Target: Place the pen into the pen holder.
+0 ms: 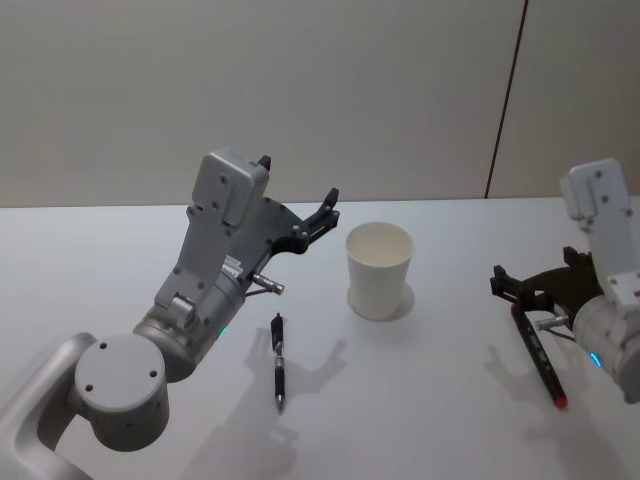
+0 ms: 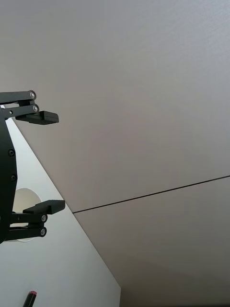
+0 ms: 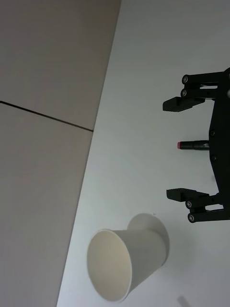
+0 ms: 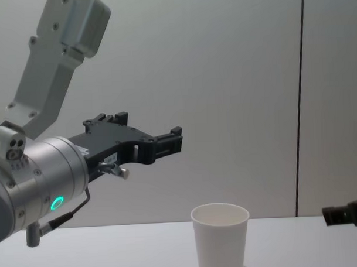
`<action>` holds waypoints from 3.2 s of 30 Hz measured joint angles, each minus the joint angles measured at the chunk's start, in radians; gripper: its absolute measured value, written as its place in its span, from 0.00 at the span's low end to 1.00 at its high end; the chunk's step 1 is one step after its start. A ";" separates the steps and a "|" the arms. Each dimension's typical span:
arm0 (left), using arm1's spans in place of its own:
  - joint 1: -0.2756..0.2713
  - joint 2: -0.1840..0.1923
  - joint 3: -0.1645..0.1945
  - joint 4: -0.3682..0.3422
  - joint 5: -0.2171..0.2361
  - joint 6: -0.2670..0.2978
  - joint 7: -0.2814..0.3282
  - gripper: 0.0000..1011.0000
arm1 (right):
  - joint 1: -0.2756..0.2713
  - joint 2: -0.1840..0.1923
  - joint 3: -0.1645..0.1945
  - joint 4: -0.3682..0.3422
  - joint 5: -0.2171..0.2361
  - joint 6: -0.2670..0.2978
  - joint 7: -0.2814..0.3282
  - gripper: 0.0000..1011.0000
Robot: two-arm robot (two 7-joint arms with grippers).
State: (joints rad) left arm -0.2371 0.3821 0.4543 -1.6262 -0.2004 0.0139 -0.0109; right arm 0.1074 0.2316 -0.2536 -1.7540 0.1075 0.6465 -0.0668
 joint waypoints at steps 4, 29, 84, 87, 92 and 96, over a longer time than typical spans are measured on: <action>0.000 0.000 0.000 0.000 0.000 0.000 0.000 0.99 | 0.026 -0.015 0.005 0.030 -0.008 0.045 -0.007 0.99; 0.000 0.000 0.000 0.000 0.000 0.000 0.000 0.99 | 0.151 -0.099 0.050 0.212 0.043 0.207 -0.052 0.99; 0.000 0.000 0.000 0.000 0.000 0.000 0.000 0.99 | 0.247 -0.170 0.109 0.496 0.108 0.137 -0.045 0.99; 0.000 0.000 0.000 0.000 0.000 0.000 0.000 0.99 | 0.250 -0.171 0.110 0.505 0.106 0.134 -0.043 0.99; 0.000 0.000 0.000 0.000 0.000 0.000 0.000 0.99 | 0.255 -0.175 0.110 0.524 0.103 0.127 -0.037 0.96; 0.000 0.000 0.000 0.000 0.000 0.000 0.000 0.99 | 0.258 -0.177 0.111 0.537 0.099 0.120 -0.030 0.87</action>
State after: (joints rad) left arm -0.2371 0.3822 0.4542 -1.6262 -0.2004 0.0138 -0.0109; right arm 0.3654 0.0543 -0.1430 -1.2173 0.2065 0.7669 -0.0968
